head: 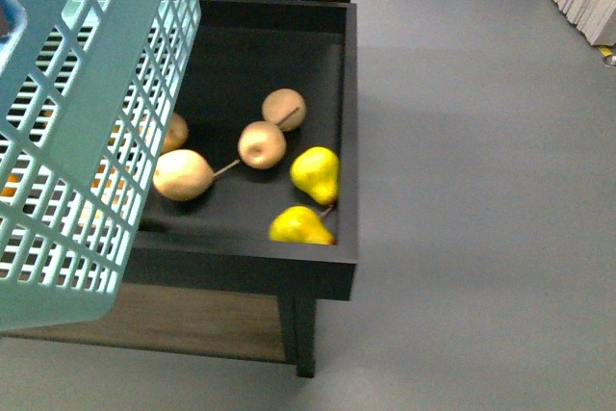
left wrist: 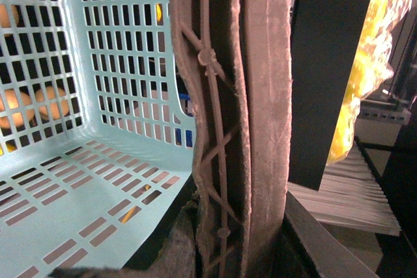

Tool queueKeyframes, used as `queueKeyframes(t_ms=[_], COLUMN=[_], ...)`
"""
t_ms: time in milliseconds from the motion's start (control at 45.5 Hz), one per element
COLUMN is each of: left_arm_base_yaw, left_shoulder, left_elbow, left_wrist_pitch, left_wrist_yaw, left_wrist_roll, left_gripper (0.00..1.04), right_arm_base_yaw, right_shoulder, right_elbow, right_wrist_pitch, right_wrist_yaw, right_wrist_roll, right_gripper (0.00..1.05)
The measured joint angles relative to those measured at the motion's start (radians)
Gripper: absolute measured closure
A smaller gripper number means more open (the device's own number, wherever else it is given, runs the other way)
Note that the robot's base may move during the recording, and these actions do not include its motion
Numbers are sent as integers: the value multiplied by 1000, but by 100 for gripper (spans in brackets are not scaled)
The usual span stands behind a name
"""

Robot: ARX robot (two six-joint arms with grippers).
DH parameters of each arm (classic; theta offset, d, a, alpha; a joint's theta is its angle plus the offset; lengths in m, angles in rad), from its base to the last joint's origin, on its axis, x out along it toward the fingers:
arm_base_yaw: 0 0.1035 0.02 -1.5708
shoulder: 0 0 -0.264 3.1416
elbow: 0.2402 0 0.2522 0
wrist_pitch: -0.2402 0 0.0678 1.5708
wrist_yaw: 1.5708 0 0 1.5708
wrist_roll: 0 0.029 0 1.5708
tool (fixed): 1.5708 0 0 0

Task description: Pick mango and avocado into basket

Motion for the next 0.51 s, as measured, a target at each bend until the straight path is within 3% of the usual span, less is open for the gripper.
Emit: queueKeyframes(t_ms=[506], left_arm_base_yaw=[2], left_shoulder=[0], left_elbow=[0], left_wrist_pitch=[0], left_wrist_yaw=[-1], left_wrist_roll=[2], left_gripper=[84], right_arm_base_yaw=[0], right_shoulder=[0], right_elbow=[0], right_wrist_pitch=[0], right_wrist_yaw=[0], right_wrist_roll=[0], right_gripper=[9])
